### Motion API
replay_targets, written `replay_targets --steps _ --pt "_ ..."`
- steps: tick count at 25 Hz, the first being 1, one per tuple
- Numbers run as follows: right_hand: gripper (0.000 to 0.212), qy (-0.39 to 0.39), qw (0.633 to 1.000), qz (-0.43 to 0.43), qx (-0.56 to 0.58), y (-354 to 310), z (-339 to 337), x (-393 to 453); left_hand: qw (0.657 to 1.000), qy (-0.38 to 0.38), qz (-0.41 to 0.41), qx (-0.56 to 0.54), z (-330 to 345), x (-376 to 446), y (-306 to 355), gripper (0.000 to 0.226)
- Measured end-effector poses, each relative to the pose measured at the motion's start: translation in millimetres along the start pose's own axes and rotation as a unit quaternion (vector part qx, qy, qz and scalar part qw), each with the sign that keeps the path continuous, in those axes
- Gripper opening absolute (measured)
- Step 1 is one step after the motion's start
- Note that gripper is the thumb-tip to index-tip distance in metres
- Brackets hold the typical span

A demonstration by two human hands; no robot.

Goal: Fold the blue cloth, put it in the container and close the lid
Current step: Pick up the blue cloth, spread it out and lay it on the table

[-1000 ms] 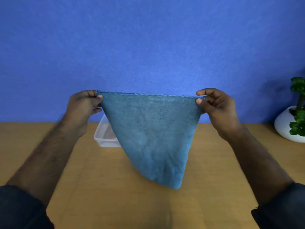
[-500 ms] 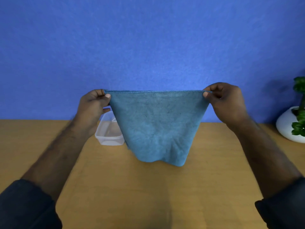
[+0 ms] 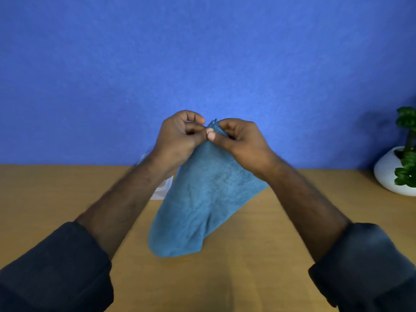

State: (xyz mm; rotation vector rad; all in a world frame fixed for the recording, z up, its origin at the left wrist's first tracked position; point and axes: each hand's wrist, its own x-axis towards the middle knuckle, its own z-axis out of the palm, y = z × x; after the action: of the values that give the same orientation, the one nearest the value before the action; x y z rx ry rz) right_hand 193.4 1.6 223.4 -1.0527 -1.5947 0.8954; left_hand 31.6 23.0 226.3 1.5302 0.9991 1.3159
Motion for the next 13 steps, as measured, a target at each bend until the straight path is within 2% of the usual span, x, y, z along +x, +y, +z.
replay_targets --steps 5,7,13 --pt "0.017 0.034 0.998 -0.007 0.05 -5 0 -3 0.996 -0.061 -0.017 -0.063 -8 -10 -6 0.006" --pt "0.015 0.047 0.998 -0.01 0.046 -6 -3 -3 0.993 -0.098 -0.038 -0.05 -12 -21 -17 0.004" --pt "0.009 0.068 0.997 -0.032 0.035 -11 -25 -5 0.977 -0.191 -0.083 0.045 -28 -52 -62 0.03"
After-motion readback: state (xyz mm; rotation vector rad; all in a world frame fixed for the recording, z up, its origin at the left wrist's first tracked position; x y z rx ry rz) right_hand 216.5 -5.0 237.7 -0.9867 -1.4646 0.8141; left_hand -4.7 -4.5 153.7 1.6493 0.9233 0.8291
